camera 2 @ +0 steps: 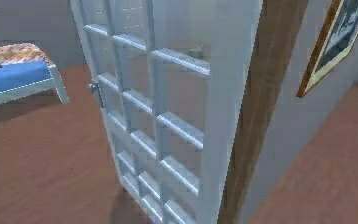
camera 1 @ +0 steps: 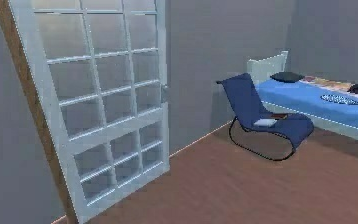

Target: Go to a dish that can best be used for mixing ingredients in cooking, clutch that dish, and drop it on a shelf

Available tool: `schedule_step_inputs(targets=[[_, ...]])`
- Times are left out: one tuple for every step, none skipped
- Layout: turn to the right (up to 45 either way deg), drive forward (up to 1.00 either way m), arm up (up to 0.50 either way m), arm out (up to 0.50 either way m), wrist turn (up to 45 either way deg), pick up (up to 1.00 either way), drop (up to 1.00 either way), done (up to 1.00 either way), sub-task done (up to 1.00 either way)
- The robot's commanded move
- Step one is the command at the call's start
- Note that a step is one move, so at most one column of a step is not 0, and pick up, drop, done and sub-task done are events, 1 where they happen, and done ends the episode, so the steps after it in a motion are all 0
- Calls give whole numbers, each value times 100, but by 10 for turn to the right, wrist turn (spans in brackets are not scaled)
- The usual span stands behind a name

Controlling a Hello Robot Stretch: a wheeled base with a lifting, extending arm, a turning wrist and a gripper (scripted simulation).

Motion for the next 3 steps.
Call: schedule_step_inputs(targets=[[450,0,0,0,0,0,0,0,0],[0,100,0,0,0,0,0,0,0],[0,30,0,0,0,0,0,0,0]])
